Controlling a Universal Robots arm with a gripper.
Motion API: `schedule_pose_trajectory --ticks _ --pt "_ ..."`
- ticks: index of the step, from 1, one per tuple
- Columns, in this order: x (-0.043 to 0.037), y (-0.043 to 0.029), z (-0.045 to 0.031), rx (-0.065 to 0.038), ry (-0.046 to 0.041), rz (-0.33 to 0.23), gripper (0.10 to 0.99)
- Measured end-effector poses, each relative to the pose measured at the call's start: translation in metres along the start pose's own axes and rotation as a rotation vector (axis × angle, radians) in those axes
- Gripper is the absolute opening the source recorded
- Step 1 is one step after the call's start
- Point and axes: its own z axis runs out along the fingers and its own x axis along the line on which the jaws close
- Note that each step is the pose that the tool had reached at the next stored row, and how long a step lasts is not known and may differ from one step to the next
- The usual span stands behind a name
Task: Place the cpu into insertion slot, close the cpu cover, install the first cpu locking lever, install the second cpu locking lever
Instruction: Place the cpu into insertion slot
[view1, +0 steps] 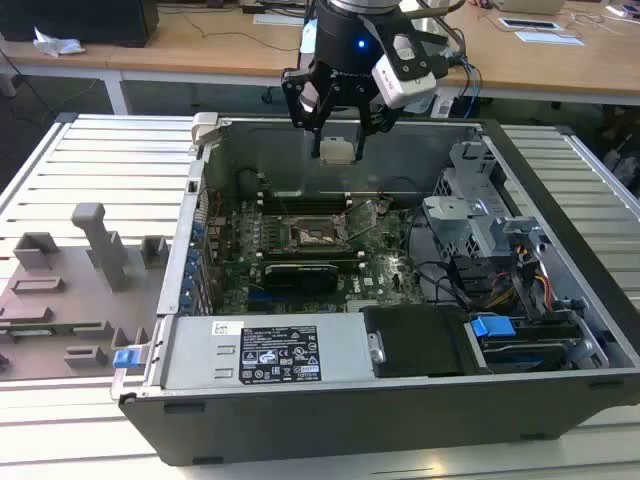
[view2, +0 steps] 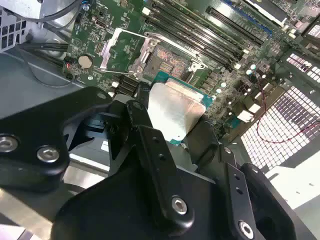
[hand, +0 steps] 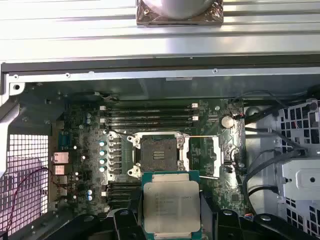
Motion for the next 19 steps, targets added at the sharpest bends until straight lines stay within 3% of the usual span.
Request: schedule_pose_trajectory --ticks 19 --pt "-0.0006 -0.0029 0.0321 0.000 0.0000 0.000 0.545"
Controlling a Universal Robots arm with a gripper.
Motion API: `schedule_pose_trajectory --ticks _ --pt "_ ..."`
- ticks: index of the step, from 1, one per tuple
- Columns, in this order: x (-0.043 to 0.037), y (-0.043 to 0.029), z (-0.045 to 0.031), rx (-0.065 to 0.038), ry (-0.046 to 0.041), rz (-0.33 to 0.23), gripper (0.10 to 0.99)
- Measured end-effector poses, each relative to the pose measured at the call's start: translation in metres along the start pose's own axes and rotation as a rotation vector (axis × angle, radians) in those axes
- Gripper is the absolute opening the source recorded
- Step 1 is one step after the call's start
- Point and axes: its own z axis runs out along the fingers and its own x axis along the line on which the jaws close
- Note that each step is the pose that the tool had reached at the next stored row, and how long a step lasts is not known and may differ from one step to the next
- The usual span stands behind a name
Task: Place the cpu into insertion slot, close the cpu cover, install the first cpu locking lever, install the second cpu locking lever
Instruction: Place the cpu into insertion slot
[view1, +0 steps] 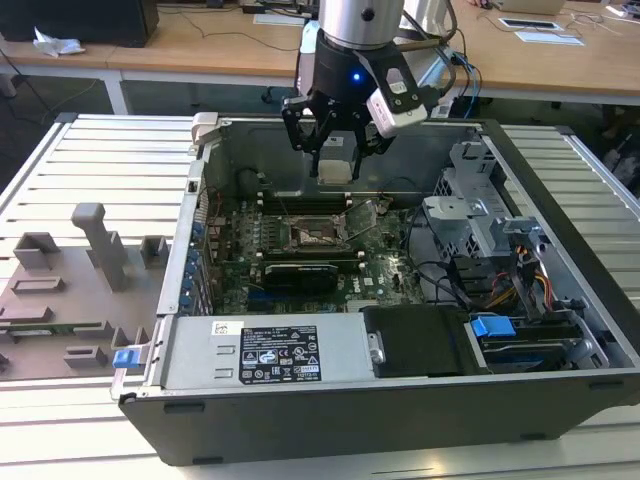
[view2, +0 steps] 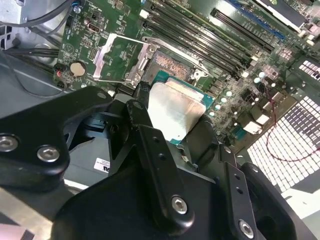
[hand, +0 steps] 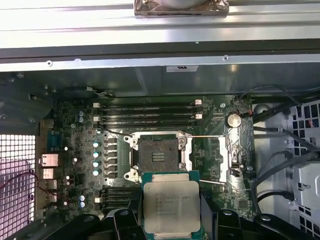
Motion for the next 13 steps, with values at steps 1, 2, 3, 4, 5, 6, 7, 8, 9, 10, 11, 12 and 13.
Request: schedule_pose_trajectory --ticks 1,2,3,4,5,6,7,8,9,10,11,12,13 --pt "-0.0001 -0.0002 0.0025 0.000 0.0000 0.000 0.545" --pt "-0.0001 -0.0003 0.0035 0.000 0.0000 0.000 0.545" --pt "-0.0001 -0.0004 0.0044 0.000 0.0000 0.000 0.545" --pt "-0.0001 -0.0005 0.0060 0.000 0.0000 0.000 0.545" --pt "-0.0001 -0.0007 0.0071 0.000 0.0000 0.000 0.545" --pt "-0.0002 -0.0008 0.0092 0.000 0.0000 0.000 0.545" --pt "-0.0002 -0.0011 0.0118 0.000 0.0000 0.000 0.545" --pt "-0.0003 -0.0013 0.0142 0.000 0.0000 0.000 0.545" --pt "-0.0003 -0.0015 0.0169 0.000 0.0000 0.000 0.545" --pt "-0.0004 -0.0016 0.0185 0.000 0.0000 0.000 0.545" --pt "-0.0004 -0.0017 0.0196 0.000 0.0000 0.000 0.545" --pt "-0.0004 -0.0019 0.0211 0.000 0.0000 0.000 0.545" --pt "-0.0004 -0.0018 0.0220 0.000 0.0000 0.000 0.545"
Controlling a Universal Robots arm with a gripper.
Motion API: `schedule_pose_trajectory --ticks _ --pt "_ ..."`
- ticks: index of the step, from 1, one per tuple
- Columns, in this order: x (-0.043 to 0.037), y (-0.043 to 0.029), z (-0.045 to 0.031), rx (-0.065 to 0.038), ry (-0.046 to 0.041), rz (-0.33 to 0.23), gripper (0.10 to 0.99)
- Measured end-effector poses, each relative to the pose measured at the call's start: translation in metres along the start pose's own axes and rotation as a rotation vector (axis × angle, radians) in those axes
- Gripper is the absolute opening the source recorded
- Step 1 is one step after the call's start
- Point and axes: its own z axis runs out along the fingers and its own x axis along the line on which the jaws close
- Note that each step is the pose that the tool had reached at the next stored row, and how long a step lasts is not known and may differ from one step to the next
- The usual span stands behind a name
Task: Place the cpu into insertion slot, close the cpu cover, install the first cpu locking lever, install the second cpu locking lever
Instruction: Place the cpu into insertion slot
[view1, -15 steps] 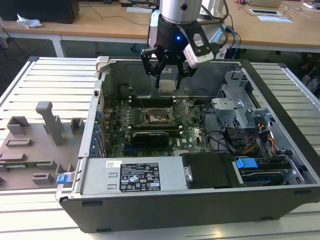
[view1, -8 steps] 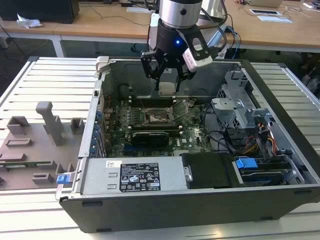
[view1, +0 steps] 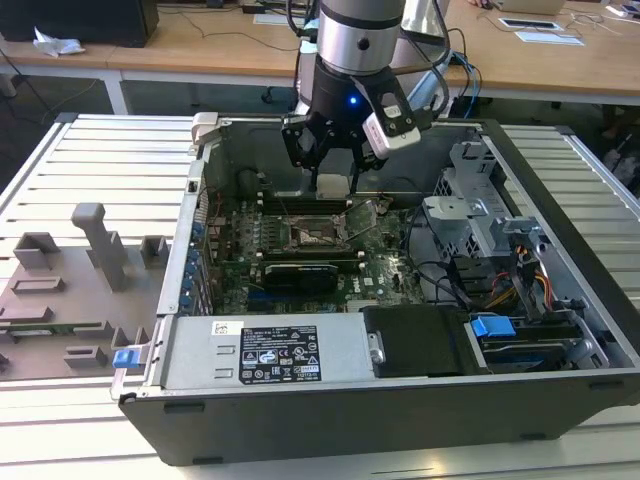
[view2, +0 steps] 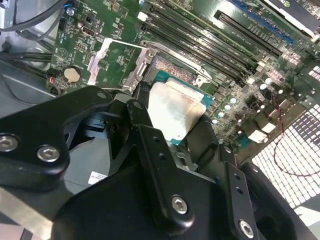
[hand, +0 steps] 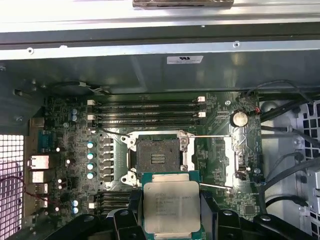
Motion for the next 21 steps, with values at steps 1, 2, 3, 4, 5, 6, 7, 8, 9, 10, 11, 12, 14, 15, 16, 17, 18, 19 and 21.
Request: schedule_pose_trajectory --ticks 1,2,3,4,5,6,7,8,9,10,11,12,14,15,16,17,18,19,21 --pt "0.0000 0.0004 0.0009 0.001 0.0000 0.000 0.545" --pt "0.0000 0.0025 0.0030 0.004 -0.0001 0.000 0.545" --pt "0.0001 0.0064 0.0061 0.007 -0.0002 0.000 0.545" --pt "0.0001 0.0082 0.0077 0.009 -0.0002 0.000 0.545" --pt "0.0001 0.0105 0.0100 0.011 -0.0003 0.000 0.545" --pt "0.0001 0.0127 0.0133 0.012 -0.0004 0.000 0.545" --pt "0.0001 0.0131 0.0145 0.012 -0.0004 0.000 0.545" --pt "0.0000 0.0134 0.0161 0.012 -0.0003 0.000 0.545" --pt "-0.0001 0.0137 0.0195 0.012 -0.0003 0.000 0.545" --pt "-0.0001 0.0138 0.0215 0.012 -0.0003 0.000 0.545" --pt "-0.0001 0.0138 0.0229 0.012 -0.0003 0.000 0.545" --pt "-0.0001 0.0139 0.0257 0.012 -0.0003 0.000 0.545" --pt "-0.0002 0.0139 0.0327 0.012 -0.0003 0.000 0.545" --pt "0.0000 0.0141 0.0355 0.012 -0.0003 0.000 0.545" --pt "0.0004 0.0144 0.0386 0.012 -0.0003 0.000 0.545" --pt "0.0007 0.0146 0.0398 0.012 -0.0003 0.000 0.545" --pt "0.0011 0.0150 0.0409 0.012 -0.0003 0.000 0.545" --pt "0.0023 0.0161 0.0428 0.012 -0.0003 0.000 0.545" --pt "0.0046 0.0178 0.0465 0.012 -0.0003 0.000 0.545"
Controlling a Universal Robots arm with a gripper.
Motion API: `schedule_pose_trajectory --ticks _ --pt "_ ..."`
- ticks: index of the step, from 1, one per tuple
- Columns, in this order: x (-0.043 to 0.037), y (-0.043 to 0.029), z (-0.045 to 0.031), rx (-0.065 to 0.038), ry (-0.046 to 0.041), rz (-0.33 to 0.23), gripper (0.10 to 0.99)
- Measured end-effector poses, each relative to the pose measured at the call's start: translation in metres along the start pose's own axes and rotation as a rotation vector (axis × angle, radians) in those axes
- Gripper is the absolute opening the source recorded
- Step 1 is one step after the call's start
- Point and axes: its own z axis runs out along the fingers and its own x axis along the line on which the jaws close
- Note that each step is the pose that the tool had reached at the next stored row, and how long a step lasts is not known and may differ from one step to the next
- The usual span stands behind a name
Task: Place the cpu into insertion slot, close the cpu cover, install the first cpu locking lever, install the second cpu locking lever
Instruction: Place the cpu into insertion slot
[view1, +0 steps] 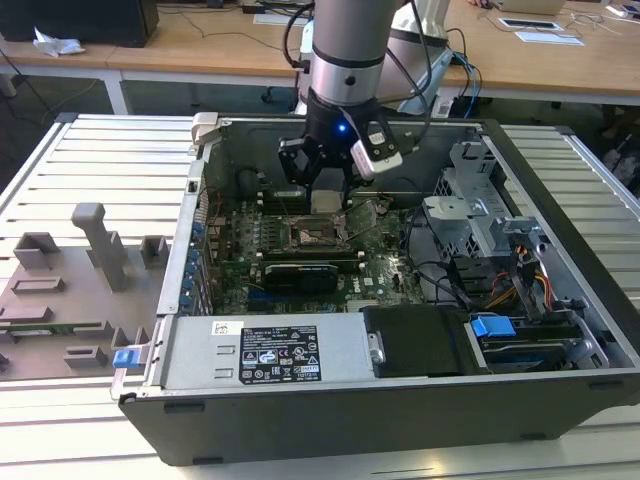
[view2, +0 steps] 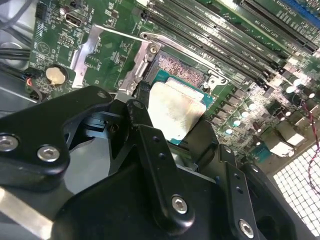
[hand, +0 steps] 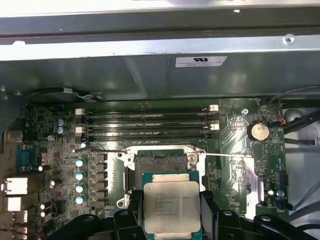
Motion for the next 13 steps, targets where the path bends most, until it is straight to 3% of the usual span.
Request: schedule_pose_trajectory --ticks 4,10,13 --pt "0.0003 0.0005 0.0087 0.000 0.0000 0.000 0.545" --pt "0.0004 0.0011 0.0105 0.000 0.0000 0.001 0.545" --pt "0.0004 0.0011 0.0106 0.002 -0.0045 0.057 0.545"
